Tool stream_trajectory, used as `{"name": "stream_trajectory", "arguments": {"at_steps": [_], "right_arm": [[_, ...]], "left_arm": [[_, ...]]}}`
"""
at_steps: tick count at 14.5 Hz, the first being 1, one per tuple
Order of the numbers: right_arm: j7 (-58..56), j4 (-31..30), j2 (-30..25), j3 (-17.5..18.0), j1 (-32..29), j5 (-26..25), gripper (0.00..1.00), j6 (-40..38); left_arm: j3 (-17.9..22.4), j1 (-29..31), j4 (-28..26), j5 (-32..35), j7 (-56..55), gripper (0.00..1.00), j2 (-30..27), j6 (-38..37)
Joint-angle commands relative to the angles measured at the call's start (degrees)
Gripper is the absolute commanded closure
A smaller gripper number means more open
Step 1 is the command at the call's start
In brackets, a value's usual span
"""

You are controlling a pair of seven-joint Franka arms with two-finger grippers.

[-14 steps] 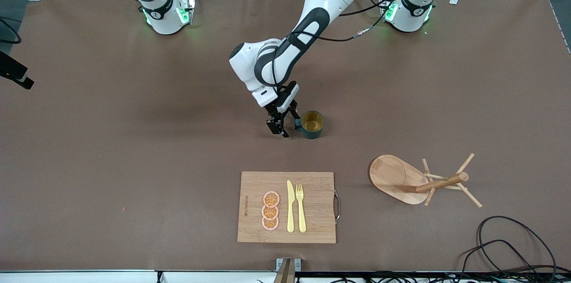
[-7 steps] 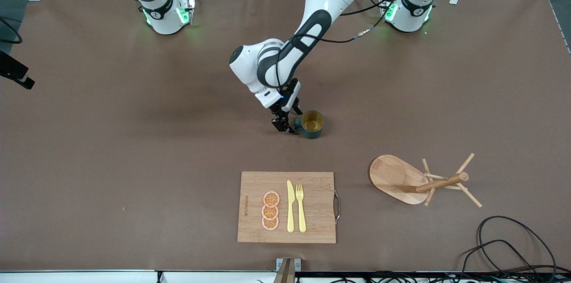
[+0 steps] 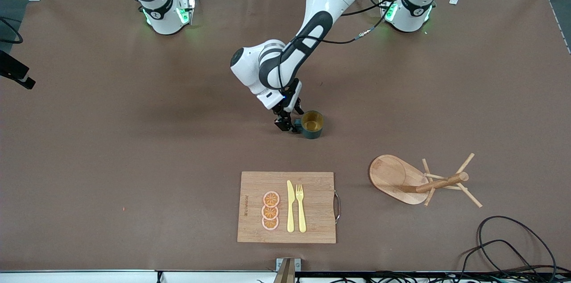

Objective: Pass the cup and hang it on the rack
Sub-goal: 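Lower the left gripper onto the mug handle and close it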

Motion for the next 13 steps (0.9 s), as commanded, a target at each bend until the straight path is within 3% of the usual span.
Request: {"name": "stream_trajectory", "arguments": {"at_steps": [1, 4, 13], "right_arm": [[-0.3, 0.8, 0.3, 0.0, 0.2, -0.8, 0.0, -0.7], [-0.3, 0.8, 0.3, 0.0, 0.2, -0.8, 0.0, -0.7], [-0.3, 0.8, 0.3, 0.0, 0.2, -0.8, 0.0, -0.8]], "left_arm": [[0.6, -0.9, 0.4, -2.0, 0.7, 0.29, 0.4, -1.1], [0.5, -1.0, 0.4, -3.2, 1.5, 0.38, 0.2, -2.8], [0.6, -4.5, 0.5, -1.5, 9.0, 0.41, 0.2, -3.1]]}}
